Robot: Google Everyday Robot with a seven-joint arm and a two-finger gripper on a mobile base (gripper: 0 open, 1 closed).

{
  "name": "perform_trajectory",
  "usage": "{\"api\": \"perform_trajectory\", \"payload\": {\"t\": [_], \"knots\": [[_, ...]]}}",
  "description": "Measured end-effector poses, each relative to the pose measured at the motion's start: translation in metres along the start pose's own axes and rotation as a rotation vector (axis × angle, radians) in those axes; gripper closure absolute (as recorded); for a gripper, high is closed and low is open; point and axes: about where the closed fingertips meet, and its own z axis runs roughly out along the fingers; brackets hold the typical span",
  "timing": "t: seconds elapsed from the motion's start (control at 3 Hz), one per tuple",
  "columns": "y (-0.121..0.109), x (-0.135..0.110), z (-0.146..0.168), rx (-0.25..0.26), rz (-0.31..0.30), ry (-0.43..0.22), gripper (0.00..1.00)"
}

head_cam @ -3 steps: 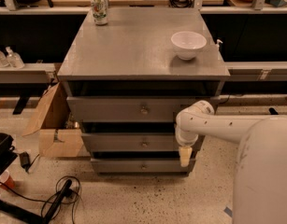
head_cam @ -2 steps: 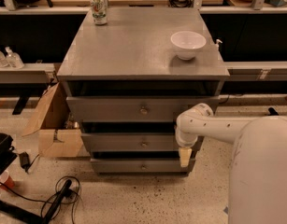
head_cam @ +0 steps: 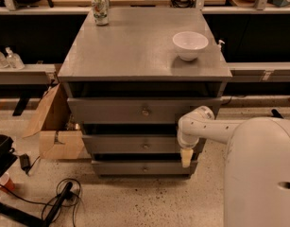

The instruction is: Open middle drawer

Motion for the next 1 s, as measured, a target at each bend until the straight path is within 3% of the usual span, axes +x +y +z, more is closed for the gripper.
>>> {"api": "perform_trajectory", "payload": {"t": [0.33,0.67,1.0], "knots": [[0.002,-0.001,0.012,-0.018,-0.004,0.015,0.18],[0.013,0.000,0.027,-0.059,0.003,0.027,0.41],[0.013,0.000,0.026,-0.061,0.004,0.028,0.65]]}}
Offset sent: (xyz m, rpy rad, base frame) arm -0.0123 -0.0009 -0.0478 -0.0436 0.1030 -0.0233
